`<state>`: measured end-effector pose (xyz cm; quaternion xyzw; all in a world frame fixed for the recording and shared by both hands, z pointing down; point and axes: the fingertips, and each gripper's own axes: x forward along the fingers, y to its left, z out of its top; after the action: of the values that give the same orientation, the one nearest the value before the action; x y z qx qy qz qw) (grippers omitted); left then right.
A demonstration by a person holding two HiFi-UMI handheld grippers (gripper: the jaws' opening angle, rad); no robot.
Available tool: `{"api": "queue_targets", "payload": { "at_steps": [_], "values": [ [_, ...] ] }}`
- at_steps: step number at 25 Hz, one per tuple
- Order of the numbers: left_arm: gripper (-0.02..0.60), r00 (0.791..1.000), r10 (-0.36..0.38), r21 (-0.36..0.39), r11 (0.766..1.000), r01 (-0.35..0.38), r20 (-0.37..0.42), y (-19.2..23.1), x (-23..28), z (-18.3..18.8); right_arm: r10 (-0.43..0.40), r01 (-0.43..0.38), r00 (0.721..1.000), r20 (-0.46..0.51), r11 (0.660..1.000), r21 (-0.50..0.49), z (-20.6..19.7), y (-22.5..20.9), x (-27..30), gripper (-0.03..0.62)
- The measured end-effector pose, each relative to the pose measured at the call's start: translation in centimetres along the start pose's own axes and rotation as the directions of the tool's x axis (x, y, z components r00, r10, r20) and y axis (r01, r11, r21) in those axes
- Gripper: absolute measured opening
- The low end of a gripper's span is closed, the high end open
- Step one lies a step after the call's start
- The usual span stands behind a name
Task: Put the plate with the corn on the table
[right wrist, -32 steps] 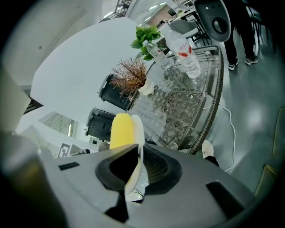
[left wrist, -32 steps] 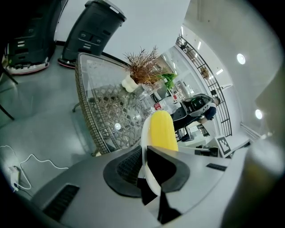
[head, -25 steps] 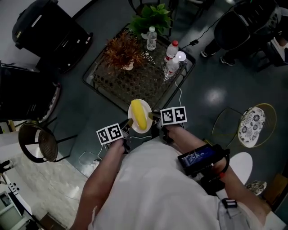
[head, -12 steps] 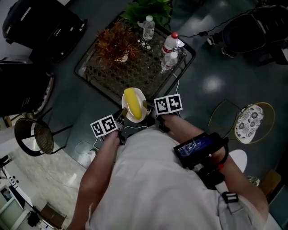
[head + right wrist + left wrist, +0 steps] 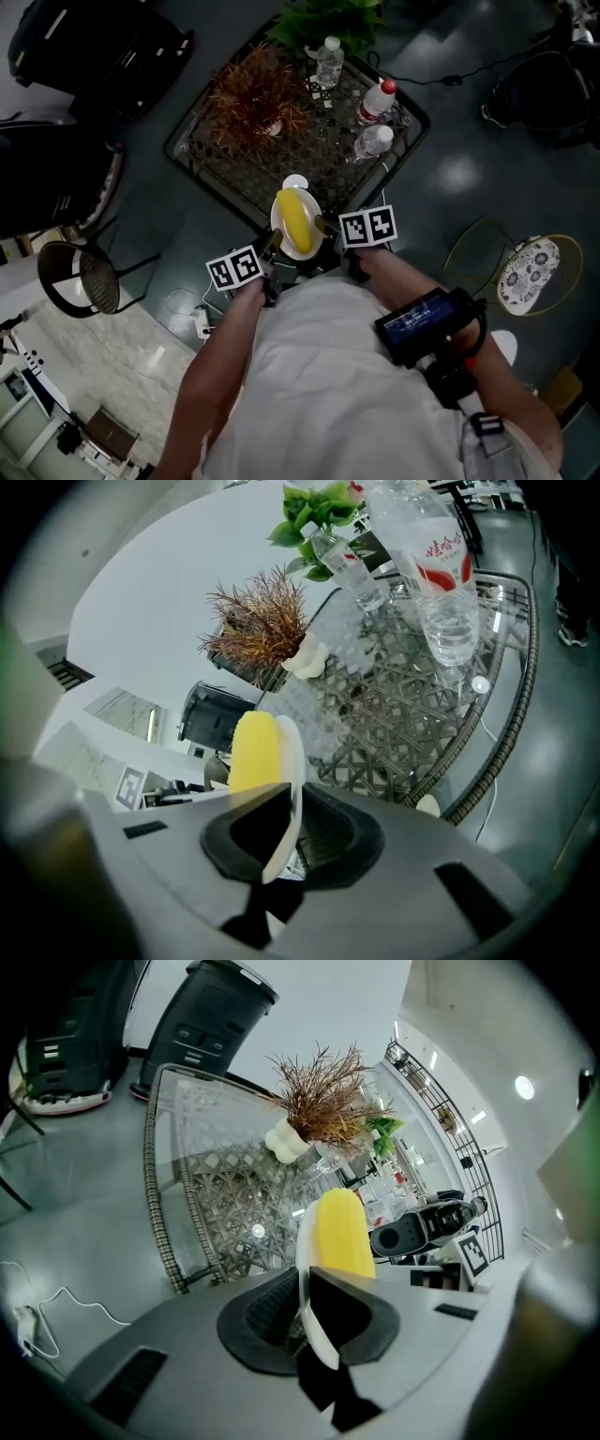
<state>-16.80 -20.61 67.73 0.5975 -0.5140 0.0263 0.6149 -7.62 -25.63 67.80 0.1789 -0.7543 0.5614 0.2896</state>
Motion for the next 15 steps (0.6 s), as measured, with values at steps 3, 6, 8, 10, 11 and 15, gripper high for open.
{"api": "queue_targets", "payload": {
  "at_steps": [3, 6, 8, 10, 11, 15],
  "values": [
    [0.035, 1.000, 0.011, -0.001, 1.000, -0.011, -0.003, 0.4, 0.9, 0.2, -0.001, 0.000, 1.000, -0.014, 1.000, -0.005, 0.4, -0.8, 0.6, 0.044],
    [0.035, 1.000, 0.017, 0.003, 1.000, -0.017, -0.008, 0.5, 1.5, 0.3, -0.006, 0.006, 1.000, -0.026, 1.000, -0.008, 0.7, -1.4, 0.8, 0.043],
    [0.035, 1.000, 0.022, 0.006, 1.000, -0.022, -0.012, 0.6, 1.9, 0.2, -0.009, 0.009, 0.999, -0.031, 1.000, -0.012, 0.7, -1.8, 0.9, 0.044],
    [0.035, 0.999, 0.029, 0.005, 1.000, -0.029, -0.018, 0.8, 2.4, 0.0, -0.011, 0.010, 0.999, -0.037, 1.000, -0.014, 0.6, -2.3, 1.0, 0.044],
    [0.035, 0.999, 0.033, 0.005, 0.999, -0.033, -0.021, 1.0, 2.7, 0.0, -0.012, 0.011, 0.999, -0.039, 1.000, -0.014, 0.6, -2.6, 1.2, 0.044],
    [0.035, 0.998, 0.052, 0.007, 0.999, -0.052, -0.025, 1.5, 4.0, 0.1, -0.016, 0.016, 0.999, -0.042, 1.000, -0.012, 1.0, -4.0, 1.9, 0.044]
  ]
}}
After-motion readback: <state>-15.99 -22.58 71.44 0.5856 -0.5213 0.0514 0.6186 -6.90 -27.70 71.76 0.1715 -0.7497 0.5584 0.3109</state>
